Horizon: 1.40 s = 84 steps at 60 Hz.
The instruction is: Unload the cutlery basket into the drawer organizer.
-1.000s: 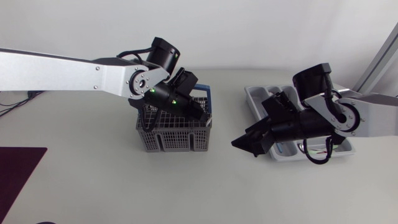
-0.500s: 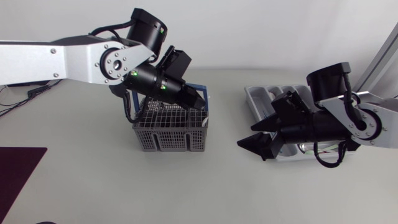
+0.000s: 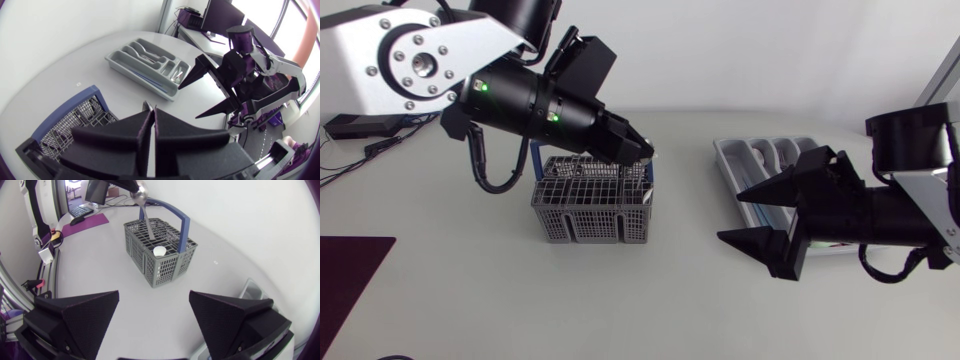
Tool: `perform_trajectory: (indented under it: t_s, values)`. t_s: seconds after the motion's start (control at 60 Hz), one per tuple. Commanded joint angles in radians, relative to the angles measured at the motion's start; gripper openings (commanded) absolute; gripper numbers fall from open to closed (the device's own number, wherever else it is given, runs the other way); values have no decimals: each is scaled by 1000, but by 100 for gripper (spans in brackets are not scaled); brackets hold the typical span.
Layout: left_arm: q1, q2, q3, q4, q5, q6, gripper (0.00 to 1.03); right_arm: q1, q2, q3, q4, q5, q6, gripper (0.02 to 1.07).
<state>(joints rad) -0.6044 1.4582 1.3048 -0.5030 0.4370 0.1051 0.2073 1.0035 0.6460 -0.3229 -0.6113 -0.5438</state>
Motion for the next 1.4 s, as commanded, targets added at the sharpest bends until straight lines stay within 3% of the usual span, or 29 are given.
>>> perform_trajectory:
  t_s: [0.0, 0.383, 0.733, 1.183, 1.383]
  values:
    - [-18, -18, 40, -45, 9, 28, 4, -13, -37, -29, -28, -22, -67, 102]
    - [-69, -30, 71, -186, 203, 120, 4, -16, -92, -23, -108, -196, -222, 102]
    - [-175, -4, 103, -315, 230, 239, 4, 30, -63, -2, -225, -274, -384, 102]
    - [-210, 100, 152, -347, 282, 269, 4, 122, -32, 43, -228, -314, -363, 83]
    - [-210, 126, 171, -348, 290, 272, 4, 135, -32, 52, -228, -332, -364, 69]
